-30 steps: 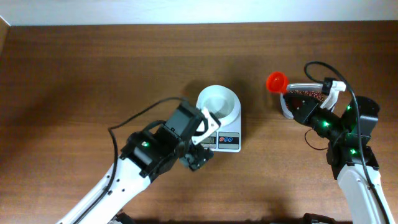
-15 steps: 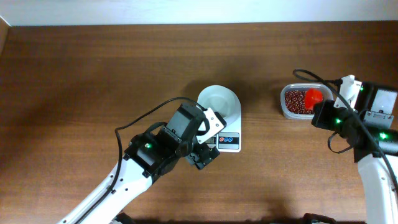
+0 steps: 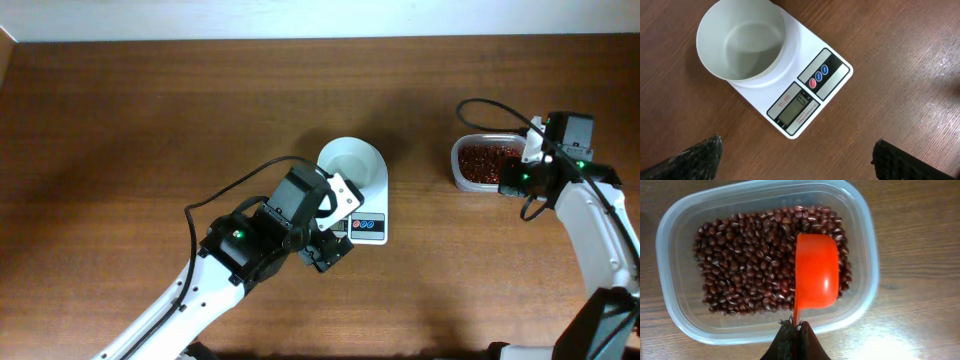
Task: Scoop item into bowl and weigh 50g on scale
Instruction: 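Lower the red scoop with the right gripper into the bean tub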
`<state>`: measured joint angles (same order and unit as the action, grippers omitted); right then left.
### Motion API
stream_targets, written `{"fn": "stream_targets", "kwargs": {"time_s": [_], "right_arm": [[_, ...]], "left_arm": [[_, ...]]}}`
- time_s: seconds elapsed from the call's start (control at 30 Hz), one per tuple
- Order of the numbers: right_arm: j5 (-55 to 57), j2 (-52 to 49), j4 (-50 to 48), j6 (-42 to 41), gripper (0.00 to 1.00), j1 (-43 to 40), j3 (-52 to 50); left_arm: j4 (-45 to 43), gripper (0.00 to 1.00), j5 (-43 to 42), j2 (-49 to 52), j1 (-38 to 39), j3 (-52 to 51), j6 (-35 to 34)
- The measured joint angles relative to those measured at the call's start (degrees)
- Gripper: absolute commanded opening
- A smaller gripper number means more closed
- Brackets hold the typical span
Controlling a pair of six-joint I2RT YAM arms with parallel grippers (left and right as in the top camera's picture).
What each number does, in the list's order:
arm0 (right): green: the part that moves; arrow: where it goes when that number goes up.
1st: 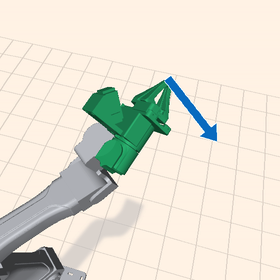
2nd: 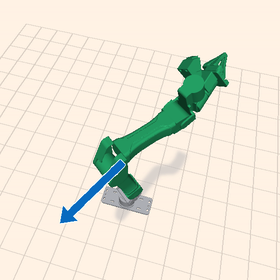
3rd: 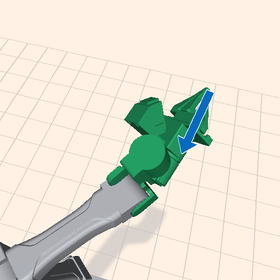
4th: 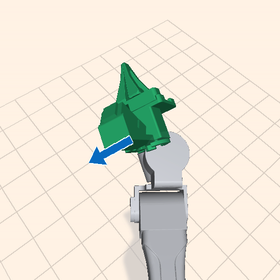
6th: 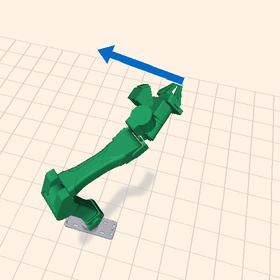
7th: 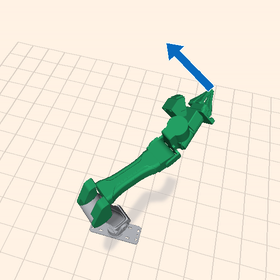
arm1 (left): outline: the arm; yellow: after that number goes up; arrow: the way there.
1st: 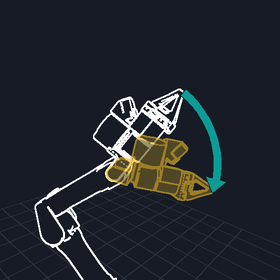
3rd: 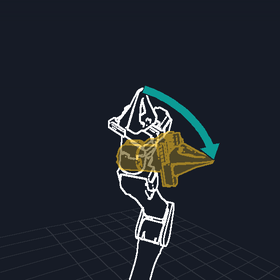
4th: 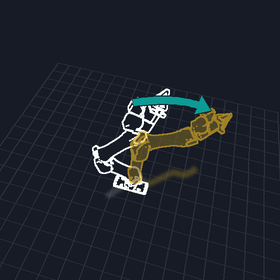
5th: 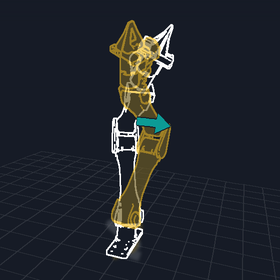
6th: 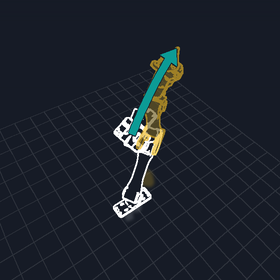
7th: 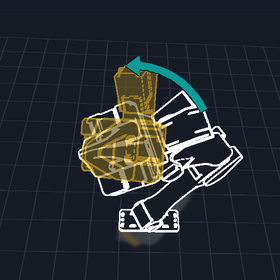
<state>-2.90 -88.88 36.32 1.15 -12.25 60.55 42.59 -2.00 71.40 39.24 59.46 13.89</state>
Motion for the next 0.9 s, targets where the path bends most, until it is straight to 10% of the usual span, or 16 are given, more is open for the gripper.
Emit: {"fn": "stream_targets", "kwargs": {"time_s": [0.9], "right_arm": [[-41.59,-13.46,-2.03,-0.7,0.04,-16.33,0.98]], "left_arm": [[0.02,0.99,0.0,0.0,0.0,0.0,0.0]]}}
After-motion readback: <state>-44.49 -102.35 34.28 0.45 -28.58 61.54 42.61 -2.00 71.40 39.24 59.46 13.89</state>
